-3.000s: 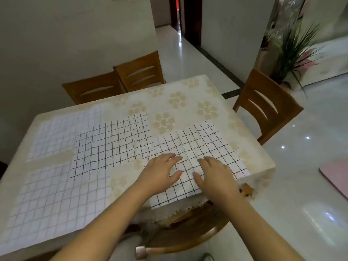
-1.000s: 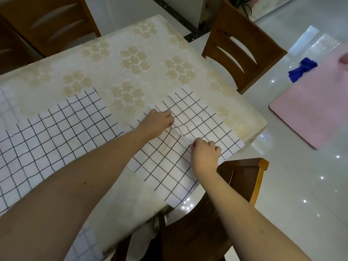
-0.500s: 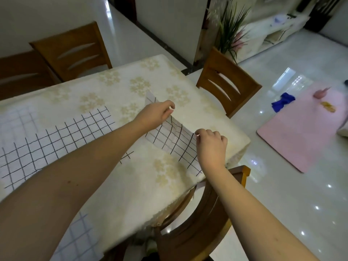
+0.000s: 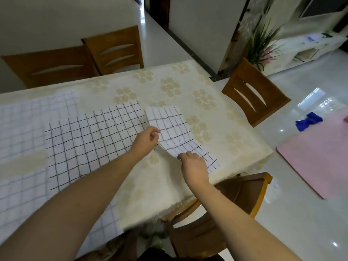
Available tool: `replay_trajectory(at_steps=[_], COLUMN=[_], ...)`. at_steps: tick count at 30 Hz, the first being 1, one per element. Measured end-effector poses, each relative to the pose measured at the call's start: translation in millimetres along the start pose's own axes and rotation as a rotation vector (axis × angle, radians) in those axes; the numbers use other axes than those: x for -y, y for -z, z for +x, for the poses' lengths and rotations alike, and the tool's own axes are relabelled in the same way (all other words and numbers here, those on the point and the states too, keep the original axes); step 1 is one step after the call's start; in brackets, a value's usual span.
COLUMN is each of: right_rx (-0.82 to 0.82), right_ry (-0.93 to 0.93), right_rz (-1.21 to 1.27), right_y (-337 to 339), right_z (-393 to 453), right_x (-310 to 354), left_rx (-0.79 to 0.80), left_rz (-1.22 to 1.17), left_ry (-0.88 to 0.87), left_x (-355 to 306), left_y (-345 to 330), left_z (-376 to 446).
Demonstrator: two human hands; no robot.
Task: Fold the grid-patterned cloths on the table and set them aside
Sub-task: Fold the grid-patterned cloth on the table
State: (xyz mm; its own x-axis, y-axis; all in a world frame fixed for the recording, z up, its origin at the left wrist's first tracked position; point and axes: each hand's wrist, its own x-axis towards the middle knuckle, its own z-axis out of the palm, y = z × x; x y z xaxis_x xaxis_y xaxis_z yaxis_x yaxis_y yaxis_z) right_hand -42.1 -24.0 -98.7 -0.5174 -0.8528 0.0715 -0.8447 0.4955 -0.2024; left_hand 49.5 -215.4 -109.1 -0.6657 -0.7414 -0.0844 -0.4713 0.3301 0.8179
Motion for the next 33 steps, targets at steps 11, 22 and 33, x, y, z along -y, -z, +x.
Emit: replay_trajectory(at_steps=[11, 22, 33], right_rx=[0.608, 0.695, 0.601], right_ry=[0.089, 0.007, 0.113], right_rz=[0.056, 0.031, 0.056], right_y=[-45, -68, -74], right_z=[-26, -27, -35], right_x=[-8, -32, -52], left_rx=[-0.003, -0.104, -0.201], left_rz=[-0.362, -0.838, -0.609], left_ry=[0.447, 0.849, 0.970], left_x=[84, 88, 74], left_y=[-7, -22, -19], left_z=[-45, -12, 38])
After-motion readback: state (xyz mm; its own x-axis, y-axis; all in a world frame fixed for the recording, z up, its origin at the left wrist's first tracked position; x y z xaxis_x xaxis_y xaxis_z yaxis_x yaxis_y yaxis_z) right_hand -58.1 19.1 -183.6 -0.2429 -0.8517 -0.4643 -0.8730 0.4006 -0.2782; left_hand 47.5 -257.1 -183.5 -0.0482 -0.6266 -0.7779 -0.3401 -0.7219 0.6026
